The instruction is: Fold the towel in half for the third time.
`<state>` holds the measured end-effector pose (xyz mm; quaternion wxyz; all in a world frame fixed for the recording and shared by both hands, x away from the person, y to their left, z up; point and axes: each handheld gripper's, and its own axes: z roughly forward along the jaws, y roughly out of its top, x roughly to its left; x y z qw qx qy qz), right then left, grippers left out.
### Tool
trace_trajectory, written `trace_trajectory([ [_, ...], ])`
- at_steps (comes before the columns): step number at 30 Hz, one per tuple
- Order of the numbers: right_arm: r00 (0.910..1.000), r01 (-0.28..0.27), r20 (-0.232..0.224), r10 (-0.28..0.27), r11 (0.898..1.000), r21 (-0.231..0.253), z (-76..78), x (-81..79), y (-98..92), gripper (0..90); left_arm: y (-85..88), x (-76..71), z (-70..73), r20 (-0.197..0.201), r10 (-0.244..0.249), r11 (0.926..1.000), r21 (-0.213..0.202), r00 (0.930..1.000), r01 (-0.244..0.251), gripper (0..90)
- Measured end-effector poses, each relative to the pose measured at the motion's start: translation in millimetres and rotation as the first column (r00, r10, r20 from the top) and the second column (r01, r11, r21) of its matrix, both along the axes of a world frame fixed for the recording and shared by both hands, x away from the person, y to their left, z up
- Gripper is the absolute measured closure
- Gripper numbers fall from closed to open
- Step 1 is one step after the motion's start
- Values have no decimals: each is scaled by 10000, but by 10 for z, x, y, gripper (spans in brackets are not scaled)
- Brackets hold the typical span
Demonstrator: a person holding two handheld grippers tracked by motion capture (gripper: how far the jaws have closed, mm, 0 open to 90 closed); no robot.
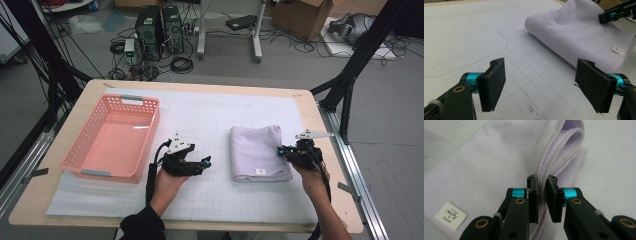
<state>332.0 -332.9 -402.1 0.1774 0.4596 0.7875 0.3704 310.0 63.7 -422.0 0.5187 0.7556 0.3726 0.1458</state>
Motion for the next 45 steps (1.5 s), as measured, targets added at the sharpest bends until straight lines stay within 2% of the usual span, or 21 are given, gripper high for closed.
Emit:
trace_trajectory([
  [1, 9999, 103, 48, -102, 9995, -291, 18, 2, -7, 809, -2, -3, -1, -3, 13, 10000, -1, 10000, -13, 249],
  [3, 9995, 249, -170, -261, 9972, -709, 8, 13, -25, 799, -1, -2, -6, -7, 22, 10000, -10, 10000, -22, 248],
  [5, 9963, 171, -825, -241, 9964, -835, -74, 54, -40, 711, -2, -3, -8, -27, 44, 10000, -33, 10000, -44, 248],
  [6, 9969, 304, -691, -370, 9950, -953, -95, 54, -50, 648, -3, -4, -9, -41, 26, 10000, -44, 10000, -26, 248],
  [7, 9972, 515, -506, -559, 9951, -842, -93, 51, -68, 616, -2, -5, -8, -31, 25, 10000, -9, 10000, -25, 248],
  [10, 9935, 1038, 498, -1027, 9944, -201, 4, 60, -125, 502, 9, -3, -7, -23, 45, 10000, -26, 10000, -45, 248],
  [13, 9899, 732, 1189, -770, 9967, 357, 93, 145, -107, 521, 15, -2, -8, -15, 60, 10000, -18, 10000, -60, 248],
  [15, 9929, 256, 1141, -327, 9977, 626, 104, 254, -20, 585, 11, -6, -13, -71, 78, 10000, -24, 9999, -78, 248],
  [17, 9950, -185, 991, 120, 9977, 648, 67, 350, 80, 602, 12, -6, -12, -83, 67, 10000, -13, 9999, -67, 248],
  [19, 9953, -492, 859, 454, 9979, 425, -6, 444, 191, 592, 10, -5, -13, -72, 80, 10000, -3, 9999, -80, 249],
  [22, 9979, -379, 534, 379, 9993, -5, -145, 558, 268, 584, 0, -3, -18, -89, 37, 9999, 104, 10000, -36, 249],
  [24, 9998, -194, 94, 202, 9968, -779, -240, 612, 230, 610, -8, -3, -20, -104, 45, 10000, 42, 9999, -45, 249],
  [25, 10000, -67, 38, 71, 9971, -759, -276, 624, 171, 612, -7, -3, -18, -110, 47, 10000, 36, 9999, -47, 249],
  [26, 9999, 106, 43, -104, 9990, -445, -286, 622, 107, 613, -5, -4, -17, -104, 53, 10000, 45, 9999, -53, 248],
  [28, 9994, 270, 214, -258, 9980, -579, -274, 577, 21, 604, -5, -4, -19, -107, 34, 10000, 59, 9999, -34, 248],
  [31, 9983, 313, 499, -303, 9993, -182, -212, 464, -74, 578, -8, -2, -22, -98, 2, 10000, 64, 10000, -1, 248],
  [33, 9975, 33, 703, -35, 10000, 25, -158, 369, -105, 575, -7, -4, -19, -92, 1, 10000, 21, 10000, -1, 247],
  [39, 9878, -1055, 1146, 1053, 9944, -42, -90, -22, -70, 557, 5, -8, -12, -83, -6, 10000, -42, 10000, 6, 244],
  [41, 9857, -1438, 909, 1416, 9895, 171, -136, -114, -45, 557, 0, -12, -11, -73, -8, 10000, -43, 10000, 8, 245],
  [44, 9840, -1732, 361, 1745, 9842, -376, -276, -218, 1, 570, 4, -17, -4, -73, -16, 10000, -84, 10000, 16, 245],
  [45, 9852, -1652, 414, 1666, 9856, -360, -308, -250, -21, 571, 6, -18, -1, -75, -17, 9999, -107, 10000, 17, 244],
])
